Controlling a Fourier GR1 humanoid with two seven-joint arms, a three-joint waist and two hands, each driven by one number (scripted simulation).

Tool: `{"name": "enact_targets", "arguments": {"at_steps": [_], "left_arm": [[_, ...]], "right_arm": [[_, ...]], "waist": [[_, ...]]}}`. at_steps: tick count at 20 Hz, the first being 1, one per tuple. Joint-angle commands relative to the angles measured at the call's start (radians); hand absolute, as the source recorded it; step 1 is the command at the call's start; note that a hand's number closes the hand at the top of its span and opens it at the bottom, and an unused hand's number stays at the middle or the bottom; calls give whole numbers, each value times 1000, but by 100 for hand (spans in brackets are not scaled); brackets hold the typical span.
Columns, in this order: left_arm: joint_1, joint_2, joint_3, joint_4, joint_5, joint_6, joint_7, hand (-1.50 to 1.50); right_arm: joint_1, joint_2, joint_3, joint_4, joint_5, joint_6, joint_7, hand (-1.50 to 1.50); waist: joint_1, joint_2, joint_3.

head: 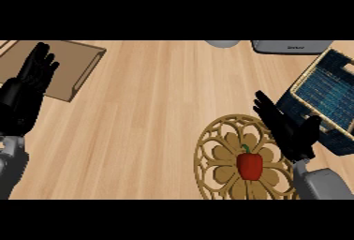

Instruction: Pick the bell pepper from the placemat and place it in the basket

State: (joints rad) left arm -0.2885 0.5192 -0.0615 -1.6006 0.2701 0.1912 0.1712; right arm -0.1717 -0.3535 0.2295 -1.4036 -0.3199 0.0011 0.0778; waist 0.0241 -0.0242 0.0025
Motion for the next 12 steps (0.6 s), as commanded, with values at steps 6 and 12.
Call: {"name": "enact_targets", "arguments": {"at_steps": [6, 12], "left_arm": [[116, -32, -105, 13, -83, -130, -202, 0], [82, -64, -125, 47, -73, -147, -191, 0]], "right_arm": [[51, -147, -154, -177, 61, -19, -119, 150], [97, 155, 268, -275, 506, -298, -277, -150]], "waist": [[-44, 21, -4], [-34, 22, -4]]}}
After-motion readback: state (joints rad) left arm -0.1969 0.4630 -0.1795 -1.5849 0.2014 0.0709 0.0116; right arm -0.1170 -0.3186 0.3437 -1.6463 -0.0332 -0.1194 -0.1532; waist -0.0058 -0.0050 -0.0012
